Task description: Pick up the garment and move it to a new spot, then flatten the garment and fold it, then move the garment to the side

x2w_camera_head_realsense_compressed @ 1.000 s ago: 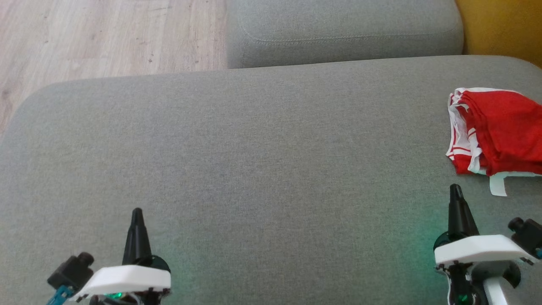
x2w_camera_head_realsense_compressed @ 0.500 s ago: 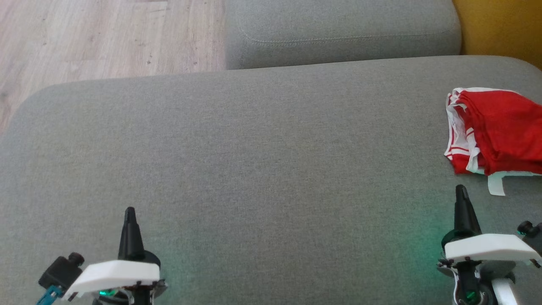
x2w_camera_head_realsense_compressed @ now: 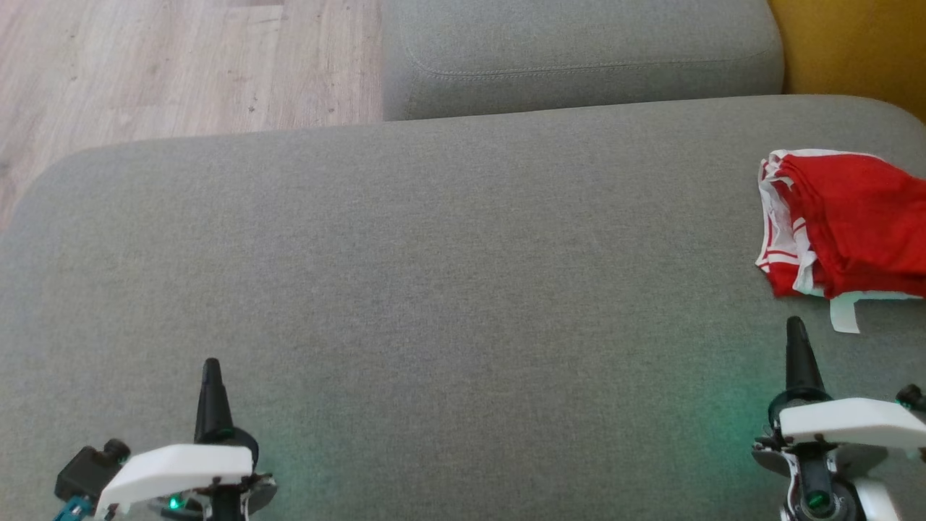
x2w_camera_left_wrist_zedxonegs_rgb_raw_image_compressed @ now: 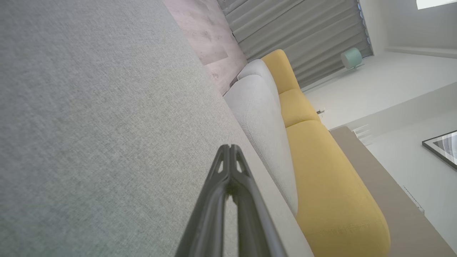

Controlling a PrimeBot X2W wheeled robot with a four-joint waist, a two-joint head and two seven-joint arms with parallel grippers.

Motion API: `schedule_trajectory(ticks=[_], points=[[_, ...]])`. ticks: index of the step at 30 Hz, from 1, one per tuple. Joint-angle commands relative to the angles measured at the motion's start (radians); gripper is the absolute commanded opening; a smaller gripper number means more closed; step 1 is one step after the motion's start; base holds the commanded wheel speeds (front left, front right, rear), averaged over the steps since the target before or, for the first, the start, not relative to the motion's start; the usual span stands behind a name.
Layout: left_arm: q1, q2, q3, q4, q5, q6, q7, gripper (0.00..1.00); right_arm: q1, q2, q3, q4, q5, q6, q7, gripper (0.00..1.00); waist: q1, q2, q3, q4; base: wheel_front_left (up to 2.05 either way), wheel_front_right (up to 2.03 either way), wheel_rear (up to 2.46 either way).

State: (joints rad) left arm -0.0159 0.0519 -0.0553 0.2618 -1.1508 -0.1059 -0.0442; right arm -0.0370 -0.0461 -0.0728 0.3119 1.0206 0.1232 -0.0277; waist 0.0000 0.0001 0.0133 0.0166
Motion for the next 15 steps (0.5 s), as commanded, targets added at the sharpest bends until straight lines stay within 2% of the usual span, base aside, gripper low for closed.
schedule_trajectory(ticks=[1,15], points=[[-0.055,0.014,0.036,-0.027,-0.021,-0.009,0.005,0.00,-0.058,-0.004,0.007,-0.040,0.028,0.005,0.008,0.00,0.0000,-0.0001,0.000,0.000,0.00,0.00,0.00],[-0.067,0.015,0.074,-0.023,-0.180,-0.015,0.052,0.00,-0.063,-0.004,-0.009,-0.050,0.223,0.006,0.054,0.00,0.0000,-0.0001,-0.004,-0.006,0.00,0.00,0.00]])
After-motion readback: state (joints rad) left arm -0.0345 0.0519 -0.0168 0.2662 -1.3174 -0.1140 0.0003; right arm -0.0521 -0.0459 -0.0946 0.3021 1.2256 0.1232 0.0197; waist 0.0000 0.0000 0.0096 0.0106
